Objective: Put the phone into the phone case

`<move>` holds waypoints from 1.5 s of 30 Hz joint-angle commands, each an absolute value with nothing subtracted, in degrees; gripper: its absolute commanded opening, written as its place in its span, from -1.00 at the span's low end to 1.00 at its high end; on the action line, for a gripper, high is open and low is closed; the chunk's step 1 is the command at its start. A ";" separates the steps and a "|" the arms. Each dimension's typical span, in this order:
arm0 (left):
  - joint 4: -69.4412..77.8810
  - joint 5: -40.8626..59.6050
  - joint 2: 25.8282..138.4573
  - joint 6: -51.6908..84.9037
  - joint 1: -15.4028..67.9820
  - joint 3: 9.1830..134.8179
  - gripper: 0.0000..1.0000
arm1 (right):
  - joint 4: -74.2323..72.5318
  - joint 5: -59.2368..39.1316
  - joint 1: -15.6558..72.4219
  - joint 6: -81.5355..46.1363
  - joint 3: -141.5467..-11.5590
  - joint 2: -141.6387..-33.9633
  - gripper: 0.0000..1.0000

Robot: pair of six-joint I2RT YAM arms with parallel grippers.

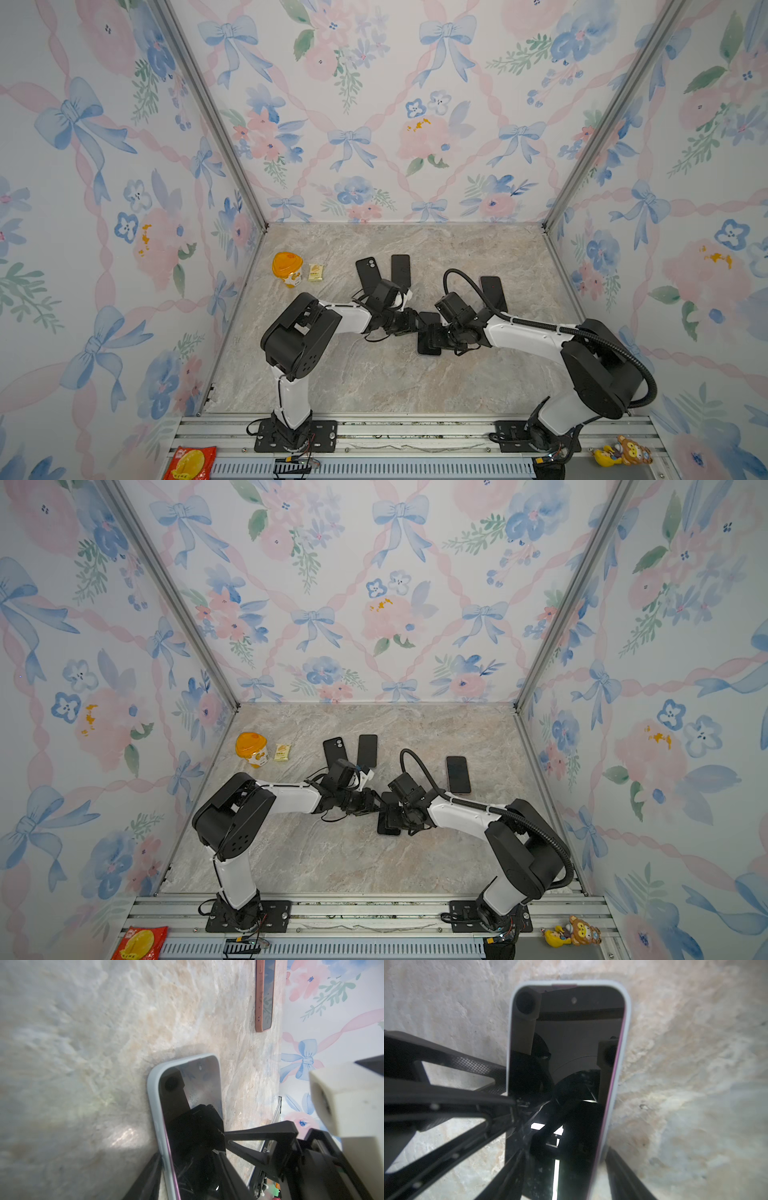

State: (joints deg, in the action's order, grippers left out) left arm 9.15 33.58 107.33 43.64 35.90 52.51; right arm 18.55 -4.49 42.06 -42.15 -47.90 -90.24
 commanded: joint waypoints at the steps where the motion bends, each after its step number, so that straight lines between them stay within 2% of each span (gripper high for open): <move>1: 1.85 30.52 105.83 42.52 35.24 50.40 -0.09 | 22.02 -1.50 42.54 -43.66 -47.49 -85.92 0.32; 12: -4.96 28.77 94.83 44.44 38.52 46.32 -0.09 | 19.34 1.77 44.93 -51.13 -40.12 -75.22 0.30; 27: -6.44 27.42 94.16 45.97 42.43 45.88 -0.20 | 13.87 2.19 48.59 -55.20 -35.65 -74.27 0.24; 45: -9.87 28.17 95.10 42.73 42.46 48.86 -0.22 | 11.26 2.00 48.21 -52.63 -36.40 -74.48 0.25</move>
